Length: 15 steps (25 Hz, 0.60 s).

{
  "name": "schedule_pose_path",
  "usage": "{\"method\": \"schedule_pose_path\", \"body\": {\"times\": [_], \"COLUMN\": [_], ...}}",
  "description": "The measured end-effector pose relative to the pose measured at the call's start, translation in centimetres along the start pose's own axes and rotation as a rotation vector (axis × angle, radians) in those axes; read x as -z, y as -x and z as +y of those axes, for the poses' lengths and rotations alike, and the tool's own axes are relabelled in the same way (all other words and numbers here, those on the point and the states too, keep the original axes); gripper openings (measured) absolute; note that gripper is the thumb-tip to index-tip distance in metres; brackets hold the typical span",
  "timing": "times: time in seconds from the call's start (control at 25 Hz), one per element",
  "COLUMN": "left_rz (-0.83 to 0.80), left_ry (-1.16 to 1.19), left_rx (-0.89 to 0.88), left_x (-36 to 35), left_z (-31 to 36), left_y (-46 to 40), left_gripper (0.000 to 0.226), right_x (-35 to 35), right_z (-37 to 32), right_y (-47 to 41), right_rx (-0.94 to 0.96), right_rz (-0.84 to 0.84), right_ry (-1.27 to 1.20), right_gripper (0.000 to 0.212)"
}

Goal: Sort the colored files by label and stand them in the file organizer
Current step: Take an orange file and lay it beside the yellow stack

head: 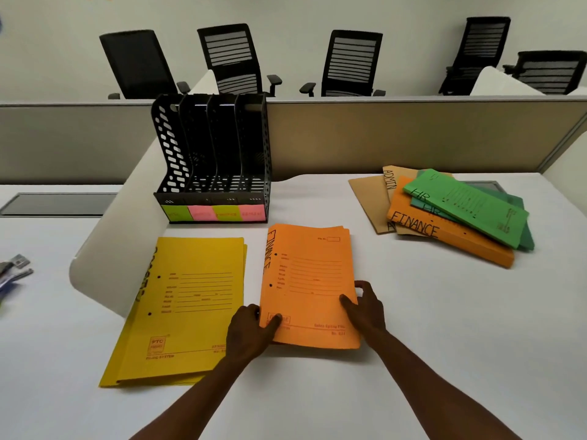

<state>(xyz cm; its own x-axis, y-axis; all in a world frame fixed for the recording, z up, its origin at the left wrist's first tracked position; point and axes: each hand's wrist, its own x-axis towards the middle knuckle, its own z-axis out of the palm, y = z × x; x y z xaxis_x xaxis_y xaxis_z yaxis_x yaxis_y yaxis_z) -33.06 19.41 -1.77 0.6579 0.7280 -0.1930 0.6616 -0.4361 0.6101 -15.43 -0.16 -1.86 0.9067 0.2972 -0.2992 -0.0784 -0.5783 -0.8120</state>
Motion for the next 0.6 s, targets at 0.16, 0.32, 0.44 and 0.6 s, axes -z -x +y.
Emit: {"method": "schedule_pose_path", "body": {"times": [0.16,0.32,0.44,0.6], "left_rz": [-0.078,-0.108,-0.133,-0.072], "left_ry": [-0.158,-0.222,-0.222,-0.118], "left_rx": [-0.048,-0.074,-0.087,-0.099], "left_x": [0.4,0.6,0.8,0.5], "left_z": [-1.5,-1.4,-1.7,-2.3], "left_y": [0.4,0.7,0.9,0.5], "left_gripper": [0.057,0.088,0.083,0.070], "right_x": [-1.0,-1.4,-1.2,-0.9], "right_z": [1.1,1.3,1.5,1.3], "right_y": [1.4,2.4,2.8,3.1], "right_rx": [-0.070,-0.067,-0.049,-0.035], "right_rz": [0.087,0.170,0.196,0.198], "right_ry": [0.090,0.167,0.224,0.330], "right_gripper": [0.026,0.025,0.026,0.025]}}
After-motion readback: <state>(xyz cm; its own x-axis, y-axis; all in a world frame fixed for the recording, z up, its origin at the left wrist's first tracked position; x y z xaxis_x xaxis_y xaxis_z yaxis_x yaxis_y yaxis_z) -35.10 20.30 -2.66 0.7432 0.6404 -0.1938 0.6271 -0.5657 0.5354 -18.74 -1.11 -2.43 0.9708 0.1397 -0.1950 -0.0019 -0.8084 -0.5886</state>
